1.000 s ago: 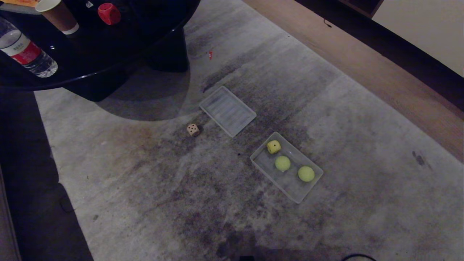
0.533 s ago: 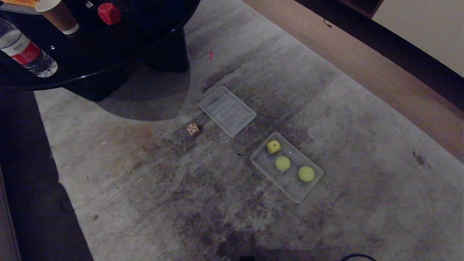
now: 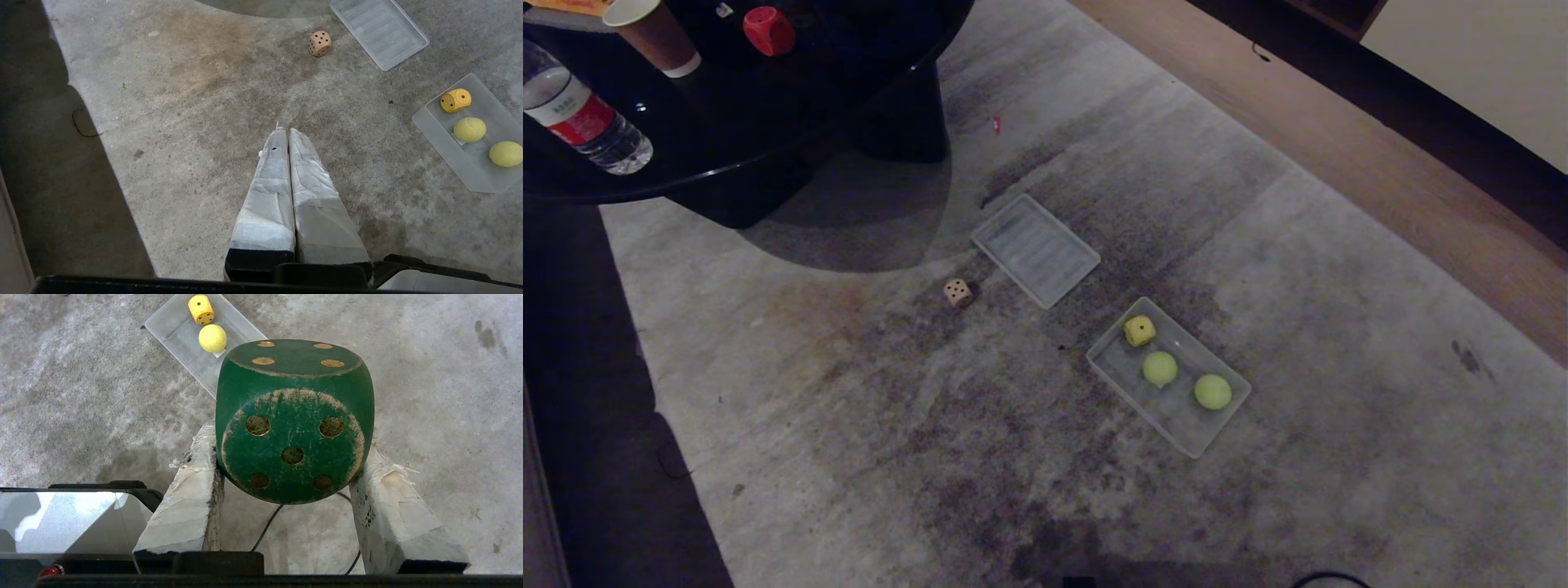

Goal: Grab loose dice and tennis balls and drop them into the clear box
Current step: Put the toys in the box

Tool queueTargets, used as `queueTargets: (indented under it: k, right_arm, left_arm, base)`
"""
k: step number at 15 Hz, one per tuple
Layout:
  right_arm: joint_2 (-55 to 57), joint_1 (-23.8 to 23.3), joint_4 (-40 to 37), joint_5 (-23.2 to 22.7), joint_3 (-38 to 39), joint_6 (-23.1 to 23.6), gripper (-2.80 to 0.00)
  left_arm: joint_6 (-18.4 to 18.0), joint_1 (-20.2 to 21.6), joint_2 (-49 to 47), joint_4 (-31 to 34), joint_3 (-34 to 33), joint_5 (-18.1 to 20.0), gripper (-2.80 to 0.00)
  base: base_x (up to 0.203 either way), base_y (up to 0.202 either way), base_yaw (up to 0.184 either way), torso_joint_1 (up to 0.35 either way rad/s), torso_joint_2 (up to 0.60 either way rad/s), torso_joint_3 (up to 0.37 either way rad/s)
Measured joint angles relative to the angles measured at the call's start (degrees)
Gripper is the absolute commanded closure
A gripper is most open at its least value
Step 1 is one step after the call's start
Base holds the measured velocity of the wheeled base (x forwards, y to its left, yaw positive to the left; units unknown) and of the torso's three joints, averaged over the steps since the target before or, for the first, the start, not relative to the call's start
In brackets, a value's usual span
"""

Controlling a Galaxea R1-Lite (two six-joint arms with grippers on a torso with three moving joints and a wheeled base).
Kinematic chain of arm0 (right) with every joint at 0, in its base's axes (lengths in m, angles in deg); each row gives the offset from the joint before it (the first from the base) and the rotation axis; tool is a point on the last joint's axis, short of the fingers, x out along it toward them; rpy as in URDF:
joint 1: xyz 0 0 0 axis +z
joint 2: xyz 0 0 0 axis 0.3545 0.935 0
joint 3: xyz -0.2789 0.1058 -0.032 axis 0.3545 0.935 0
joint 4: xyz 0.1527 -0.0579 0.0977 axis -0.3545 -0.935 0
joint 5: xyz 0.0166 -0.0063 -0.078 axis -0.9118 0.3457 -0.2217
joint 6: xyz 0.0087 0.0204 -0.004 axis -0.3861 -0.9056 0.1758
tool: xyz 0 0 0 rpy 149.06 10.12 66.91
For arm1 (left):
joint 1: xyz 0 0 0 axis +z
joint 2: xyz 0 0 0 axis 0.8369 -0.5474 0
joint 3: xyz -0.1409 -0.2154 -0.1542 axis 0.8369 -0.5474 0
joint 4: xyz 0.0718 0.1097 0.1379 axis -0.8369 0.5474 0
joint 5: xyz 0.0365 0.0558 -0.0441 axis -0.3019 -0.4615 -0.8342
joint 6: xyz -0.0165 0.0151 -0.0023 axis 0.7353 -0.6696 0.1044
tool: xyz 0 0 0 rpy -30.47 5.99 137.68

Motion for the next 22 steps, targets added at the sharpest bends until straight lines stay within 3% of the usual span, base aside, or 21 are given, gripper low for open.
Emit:
queueTargets:
  k: [22]
  right_arm:
    - [0.0,0.0,0.0,0.0,0.0,0.04,0.0]
  left_arm:
    - [-0.05,0.0,0.0,0.01,0.0,0.02,0.0]
  base:
    - [0.0,0.0,0.0,0.0,0.0,0.0]
